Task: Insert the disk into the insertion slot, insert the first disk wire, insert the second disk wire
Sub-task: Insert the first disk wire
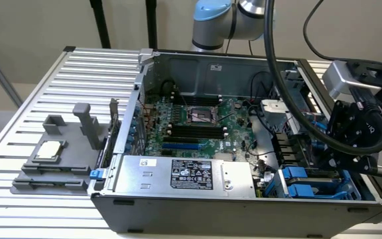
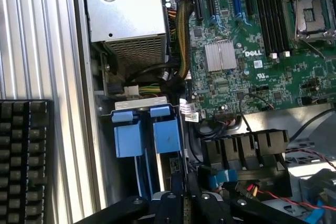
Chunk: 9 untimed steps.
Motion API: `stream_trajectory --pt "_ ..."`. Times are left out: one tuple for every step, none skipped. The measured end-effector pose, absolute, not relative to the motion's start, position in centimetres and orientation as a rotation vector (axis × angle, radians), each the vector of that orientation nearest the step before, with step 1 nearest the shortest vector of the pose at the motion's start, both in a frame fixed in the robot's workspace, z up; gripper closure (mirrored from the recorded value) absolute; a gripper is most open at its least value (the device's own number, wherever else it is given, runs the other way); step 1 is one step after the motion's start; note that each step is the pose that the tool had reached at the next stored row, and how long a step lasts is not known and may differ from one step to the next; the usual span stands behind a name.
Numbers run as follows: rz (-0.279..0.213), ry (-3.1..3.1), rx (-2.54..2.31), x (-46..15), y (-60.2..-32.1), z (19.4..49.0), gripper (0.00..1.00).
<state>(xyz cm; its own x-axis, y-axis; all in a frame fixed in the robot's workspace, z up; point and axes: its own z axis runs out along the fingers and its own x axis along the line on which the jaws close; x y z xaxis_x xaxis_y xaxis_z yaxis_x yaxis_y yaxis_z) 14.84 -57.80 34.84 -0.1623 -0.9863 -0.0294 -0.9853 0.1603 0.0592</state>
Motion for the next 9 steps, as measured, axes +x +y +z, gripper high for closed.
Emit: stream_trajectory --pt "-0.088 -2.378 2.019 14.84 -57.80 34.83 0.84" --pt "-0.080 -2.376 2.017 14.84 -57.80 34.81 0.84" --pt "-0.078 -2.375 2.017 14.84 -57.80 34.78 0.84" --pt "-0.077 -2.375 2.016 14.83 -57.80 34.75 0.84" --pt "-0.076 -2.375 2.016 14.84 -57.80 34.73 0.84" --pt "-0.076 -2.375 2.016 14.83 -57.80 34.71 0.84" --pt "-0.075 -2.374 2.016 14.83 -57.80 34.69 0.84" --pt "-0.075 -2.374 2.016 14.83 -57.80 34.67 0.84" --pt "-0.075 -2.374 2.016 14.82 -57.80 34.64 0.84"
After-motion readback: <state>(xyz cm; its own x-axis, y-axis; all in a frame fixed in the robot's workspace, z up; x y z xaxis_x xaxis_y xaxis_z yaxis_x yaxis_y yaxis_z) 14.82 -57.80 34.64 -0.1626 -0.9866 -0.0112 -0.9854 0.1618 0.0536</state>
